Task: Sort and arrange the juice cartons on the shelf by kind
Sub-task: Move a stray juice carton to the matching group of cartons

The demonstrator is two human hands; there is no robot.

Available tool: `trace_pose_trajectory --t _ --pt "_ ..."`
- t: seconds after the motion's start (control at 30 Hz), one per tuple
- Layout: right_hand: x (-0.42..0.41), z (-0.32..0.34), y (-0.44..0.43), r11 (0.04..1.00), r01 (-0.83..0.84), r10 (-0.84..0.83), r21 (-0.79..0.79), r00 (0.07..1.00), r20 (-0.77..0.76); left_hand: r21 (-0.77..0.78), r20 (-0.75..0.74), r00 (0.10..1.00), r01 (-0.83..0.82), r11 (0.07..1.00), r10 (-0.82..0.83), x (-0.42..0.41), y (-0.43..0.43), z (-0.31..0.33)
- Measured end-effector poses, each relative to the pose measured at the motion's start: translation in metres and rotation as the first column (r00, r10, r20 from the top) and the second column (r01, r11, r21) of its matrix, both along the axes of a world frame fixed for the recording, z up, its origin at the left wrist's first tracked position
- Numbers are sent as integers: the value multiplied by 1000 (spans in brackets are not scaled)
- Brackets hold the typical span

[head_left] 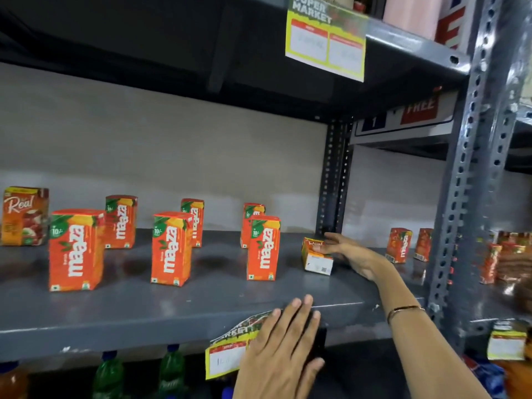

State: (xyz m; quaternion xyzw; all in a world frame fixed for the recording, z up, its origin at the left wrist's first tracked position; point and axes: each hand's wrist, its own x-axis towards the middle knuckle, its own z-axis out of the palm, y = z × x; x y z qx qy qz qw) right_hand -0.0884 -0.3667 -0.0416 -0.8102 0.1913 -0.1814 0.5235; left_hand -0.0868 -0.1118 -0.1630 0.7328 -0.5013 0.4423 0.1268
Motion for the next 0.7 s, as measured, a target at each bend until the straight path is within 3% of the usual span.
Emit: trace_pose_trajectory --t 0.13,0.3,0.4,0.53,0.7 --pt "3 -1 -2 999 -34 31 32 996 88 1 16 1000 -5 1000 5 1 -2 -5" --pt "-10 2 6 999 -2 -9 35 951 310 8 -29 1000 3 1000 -3 -2 0 -4" --pt "-22 6 17 998 61 -42 -26 885 464 -78 -62 996 64 995 -69 -8 1 -1" --pt "-46 13 46 935 267 -69 -235 783 618 -203 -6 990 137 969 -142 -16 12 4" --pt "-80 31 92 924 311 -28 -223 637 771 -315 31 989 150 937 -148 -6 50 8"
